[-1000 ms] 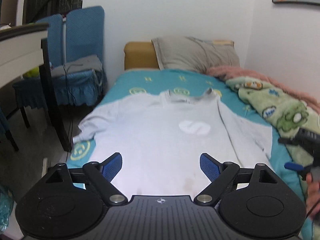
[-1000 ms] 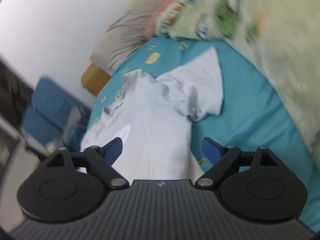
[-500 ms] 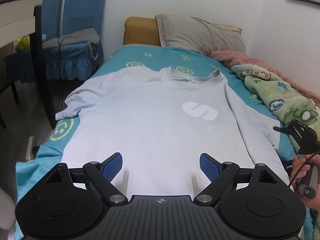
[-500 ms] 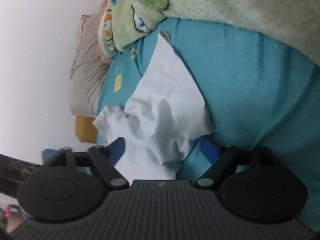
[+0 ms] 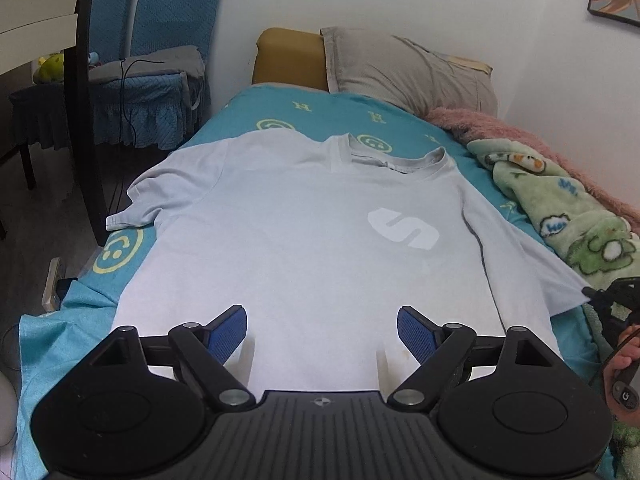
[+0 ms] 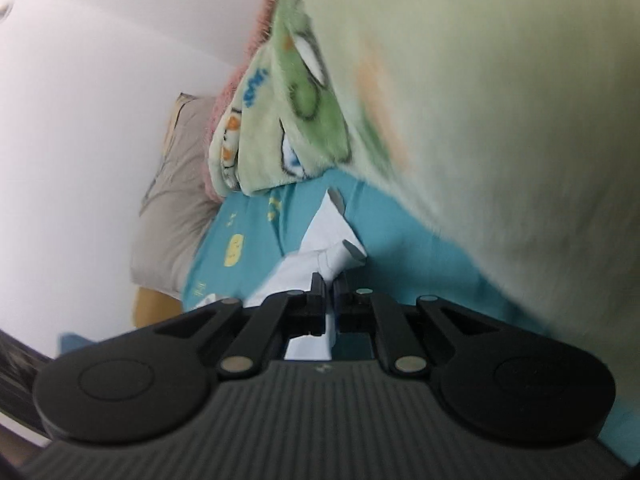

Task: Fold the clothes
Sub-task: 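Grasp the sleeve edge with the right gripper while the left gripper hovers over the shirt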

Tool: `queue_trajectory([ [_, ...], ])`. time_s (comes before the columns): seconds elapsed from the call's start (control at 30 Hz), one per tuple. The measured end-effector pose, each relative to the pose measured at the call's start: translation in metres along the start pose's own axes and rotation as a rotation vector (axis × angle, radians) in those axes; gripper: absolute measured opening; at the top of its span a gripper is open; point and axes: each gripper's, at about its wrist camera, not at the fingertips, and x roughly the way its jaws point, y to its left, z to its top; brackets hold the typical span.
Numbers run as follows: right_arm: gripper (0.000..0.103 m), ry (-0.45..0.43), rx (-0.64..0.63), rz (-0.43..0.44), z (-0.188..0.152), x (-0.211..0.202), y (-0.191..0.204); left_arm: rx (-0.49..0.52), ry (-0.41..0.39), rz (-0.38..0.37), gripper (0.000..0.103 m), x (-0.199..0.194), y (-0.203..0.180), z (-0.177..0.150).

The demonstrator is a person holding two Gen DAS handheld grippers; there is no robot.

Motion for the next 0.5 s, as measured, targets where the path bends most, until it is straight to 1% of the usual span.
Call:
queue_trajectory([
  [0.07, 0.009, 0.045, 0.019, 0.003, -0.004, 0.005, -0.005, -0.006, -0.006, -0.002, 0.084, -0.002, 0.001, 0.000],
  [0.13, 0.012, 0.090, 0.039, 0.005, -0.008, 0.009, -0.011, -0.011, -0.007, -0.003, 0.084, -0.003, 0.001, 0.000],
  [0.17, 0.025, 0.113, 0.048, 0.006, -0.010, 0.012, -0.013, -0.012, -0.007, -0.004, 0.084, -0.003, 0.001, 0.000],
  [0.2, 0.055, 0.127, 0.050, 0.019, -0.014, 0.015, -0.013, -0.013, -0.006, -0.004, 0.084, -0.003, 0.002, -0.001],
  [0.23, 0.070, 0.140, 0.051, 0.033, -0.019, 0.018, -0.013, -0.013, -0.005, -0.004, 0.084, -0.003, 0.002, -0.002],
  [0.27, 0.083, 0.134, 0.060, 0.062, -0.022, 0.021, -0.013, -0.013, -0.004, -0.003, 0.084, -0.004, 0.003, -0.003],
  [0.33, 0.083, 0.128, 0.062, 0.101, -0.025, 0.031, -0.011, -0.014, 0.000, -0.002, 0.084, -0.004, 0.004, -0.005],
  [0.4, 0.082, 0.142, 0.049, 0.139, -0.027, 0.040, -0.008, -0.020, 0.006, -0.002, 0.084, -0.002, 0.006, -0.006],
  [0.5, 0.081, 0.124, 0.050, 0.167, -0.029, 0.056, -0.004, -0.033, 0.012, -0.002, 0.084, 0.003, 0.006, -0.006],
])
